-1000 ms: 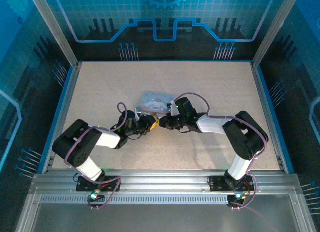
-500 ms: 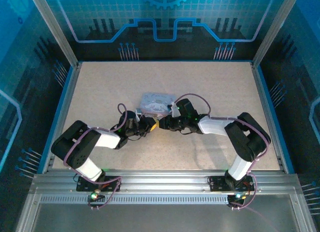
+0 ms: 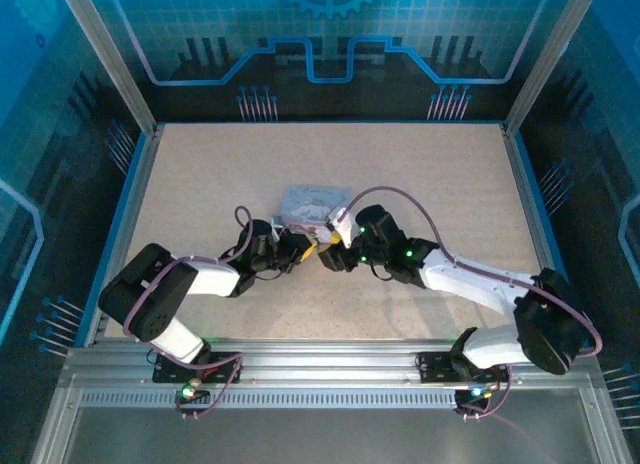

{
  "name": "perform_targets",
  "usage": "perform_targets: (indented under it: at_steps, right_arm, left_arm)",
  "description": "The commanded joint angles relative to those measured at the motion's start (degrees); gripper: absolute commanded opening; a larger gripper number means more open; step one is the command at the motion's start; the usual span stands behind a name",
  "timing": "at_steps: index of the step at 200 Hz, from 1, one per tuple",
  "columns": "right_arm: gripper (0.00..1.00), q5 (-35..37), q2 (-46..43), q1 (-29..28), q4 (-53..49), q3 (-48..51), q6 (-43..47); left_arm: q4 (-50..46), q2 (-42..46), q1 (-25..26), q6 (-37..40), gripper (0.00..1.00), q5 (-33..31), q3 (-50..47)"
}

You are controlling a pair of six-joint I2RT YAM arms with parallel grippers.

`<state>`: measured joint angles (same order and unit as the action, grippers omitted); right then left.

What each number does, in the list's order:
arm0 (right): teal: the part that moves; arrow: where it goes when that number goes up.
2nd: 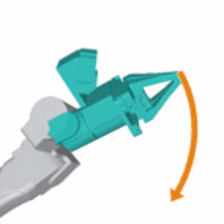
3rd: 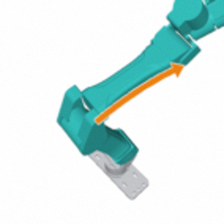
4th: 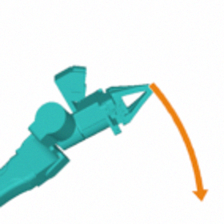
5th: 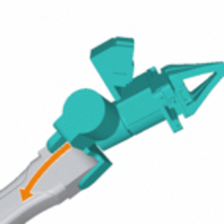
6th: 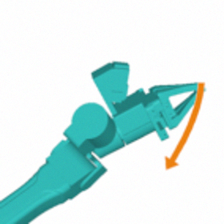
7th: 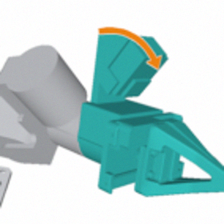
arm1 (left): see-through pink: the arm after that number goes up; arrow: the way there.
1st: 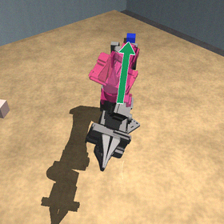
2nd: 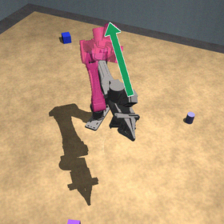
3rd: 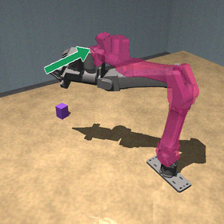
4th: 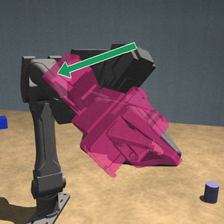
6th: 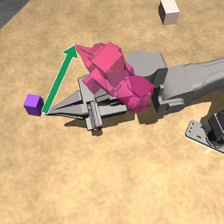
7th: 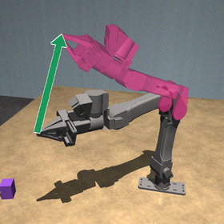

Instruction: Unlock a padlock with a key

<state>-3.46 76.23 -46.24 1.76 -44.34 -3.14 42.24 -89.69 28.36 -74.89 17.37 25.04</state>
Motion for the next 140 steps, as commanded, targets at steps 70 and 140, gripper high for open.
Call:
perform_targets:
  at_steps: [70, 140]
  right_arm:
    - [0.72, 16.96, 7.05, -5.37, 7.23, 2.8, 40.91]
    - [0.62, 18.14, 14.15, -6.02, 12.83, 0.66, 38.08]
  left_arm:
    - [-0.08, 1.98, 0.51, -1.51, 0.1, -0.22, 2.2]
    - [0.44, 1.62, 0.52, -2.24, 0.09, -0.05, 2.15]
